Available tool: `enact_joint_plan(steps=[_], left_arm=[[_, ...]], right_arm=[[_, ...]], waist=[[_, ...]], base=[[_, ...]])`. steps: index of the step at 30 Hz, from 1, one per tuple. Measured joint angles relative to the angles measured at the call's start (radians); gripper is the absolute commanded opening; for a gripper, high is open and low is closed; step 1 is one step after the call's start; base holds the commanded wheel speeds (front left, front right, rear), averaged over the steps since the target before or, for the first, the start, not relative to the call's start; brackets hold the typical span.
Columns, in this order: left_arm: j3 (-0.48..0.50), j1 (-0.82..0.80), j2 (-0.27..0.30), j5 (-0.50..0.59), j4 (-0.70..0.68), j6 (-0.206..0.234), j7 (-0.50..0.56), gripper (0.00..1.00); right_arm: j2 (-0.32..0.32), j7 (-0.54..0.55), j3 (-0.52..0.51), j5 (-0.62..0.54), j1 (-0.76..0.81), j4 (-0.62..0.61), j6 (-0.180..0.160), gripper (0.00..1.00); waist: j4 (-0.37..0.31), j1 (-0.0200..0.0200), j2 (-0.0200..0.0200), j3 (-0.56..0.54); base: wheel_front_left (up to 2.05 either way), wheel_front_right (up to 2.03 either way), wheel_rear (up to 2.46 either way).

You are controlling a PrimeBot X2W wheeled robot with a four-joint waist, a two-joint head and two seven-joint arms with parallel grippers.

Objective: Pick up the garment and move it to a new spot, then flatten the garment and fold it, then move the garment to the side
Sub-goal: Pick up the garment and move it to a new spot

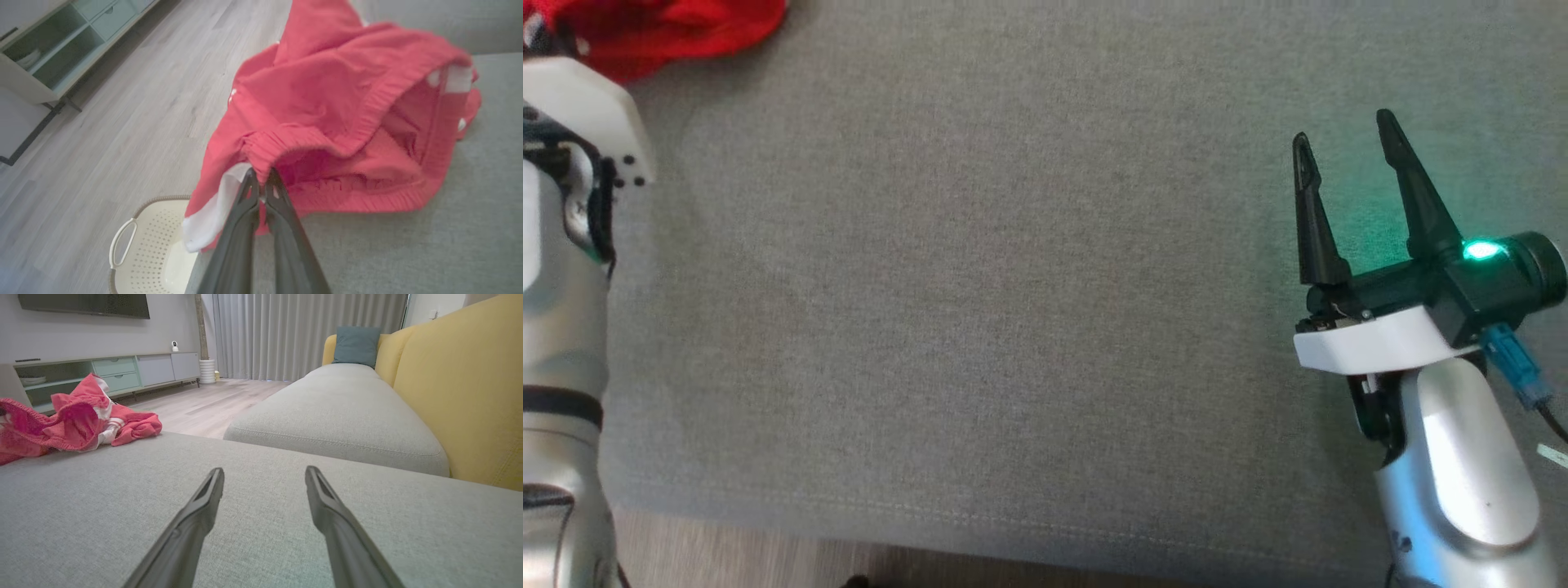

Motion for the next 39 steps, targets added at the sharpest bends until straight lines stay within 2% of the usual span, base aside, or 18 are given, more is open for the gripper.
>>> enact_joint_plan(steps=[7,16,24,25,26,30,35,39], left_arm=[[-0.058,-0.031,0.013,0.03,-0.072,-0.026,-0.019,0.0],[-0.161,-0.022,0.005,0.056,-0.288,-0.088,0.03,0.0],[-0.257,0.105,-0.075,0.021,-0.508,-0.127,0.115,0.0],[-0.285,0.158,-0.108,0.0,-0.558,-0.132,0.134,0.0],[-0.285,0.158,-0.108,0.0,-0.558,-0.132,0.134,0.0],[-0.325,0.249,-0.167,-0.026,-0.611,-0.128,0.153,0.0],[-0.389,0.298,-0.237,-0.047,-0.608,-0.098,0.139,0.0],[-0.456,0.301,-0.254,-0.066,-0.567,-0.064,0.111,0.0]], right_arm=[[0.0,-0.001,0.0,0.054,0.034,0.02,0.0,1.0],[0.001,-0.001,-0.026,0.109,0.147,0.045,0.0,1.0],[0.002,-0.001,-0.041,0.116,0.214,0.048,0.0,1.0],[0.002,-0.001,-0.047,0.116,0.223,0.046,0.0,1.0],[0.002,-0.001,-0.047,0.116,0.223,0.046,0.0,1.0],[0.002,-0.001,-0.04,0.126,0.226,0.044,0.0,1.0],[0.003,-0.001,-0.022,0.142,0.224,0.043,0.0,1.0],[0.003,-0.001,-0.002,0.151,0.22,0.043,0.0,1.0]], waist=[[-0.024,0.0,0.0,-0.101],[-0.088,-0.0001,0.0001,-0.289],[-0.178,-0.0001,0.0001,-0.375],[-0.206,-0.0001,0.0001,-0.386],[-0.206,-0.0001,0.0001,-0.386],[-0.26,-0.0001,0.0001,-0.389],[-0.323,-0.0001,0.0001,-0.367],[-0.374,-0.0001,0.0001,-0.343]], base=[[0.0,0.0,0.0],[0.0,0.0,0.0],[0.0,0.0,0.0],[0.0,0.0,0.0],[0.0,0.0,0.0],[0.0,0.0,0.0],[0.0,0.0,0.0],[0.0,0.0,0.0]])
